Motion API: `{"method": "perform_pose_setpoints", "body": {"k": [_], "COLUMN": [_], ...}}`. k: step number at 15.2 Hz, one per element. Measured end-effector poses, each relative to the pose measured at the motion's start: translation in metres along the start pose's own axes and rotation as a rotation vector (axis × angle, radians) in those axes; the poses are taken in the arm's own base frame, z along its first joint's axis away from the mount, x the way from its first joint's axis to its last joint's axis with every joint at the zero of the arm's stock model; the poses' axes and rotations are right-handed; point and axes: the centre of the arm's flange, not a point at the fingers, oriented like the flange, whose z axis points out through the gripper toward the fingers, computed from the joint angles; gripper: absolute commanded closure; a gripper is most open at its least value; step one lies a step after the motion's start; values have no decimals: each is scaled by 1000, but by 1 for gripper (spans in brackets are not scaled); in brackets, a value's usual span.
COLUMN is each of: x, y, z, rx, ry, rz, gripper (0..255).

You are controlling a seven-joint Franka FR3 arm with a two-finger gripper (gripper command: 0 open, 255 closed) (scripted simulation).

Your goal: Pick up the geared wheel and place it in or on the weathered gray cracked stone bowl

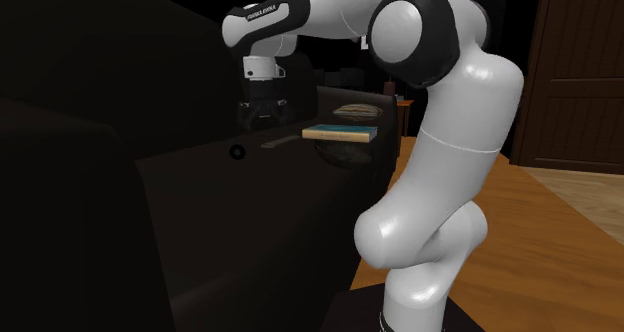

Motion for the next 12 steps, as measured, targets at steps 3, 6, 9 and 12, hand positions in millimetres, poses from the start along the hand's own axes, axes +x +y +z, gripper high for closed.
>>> {"method": "perform_pose_setpoints", "body": {"k": [3,6,9,12], "x": [19,41,50,54], "y": [-30,-67,-84,-87], "z": [-1,0,4,21], "rx": [0,-1,1,1], "ry": [-17,-35,-44,-45], "rz": [-3,-7,-6,-5], "gripper": [0,0,0,0]}}
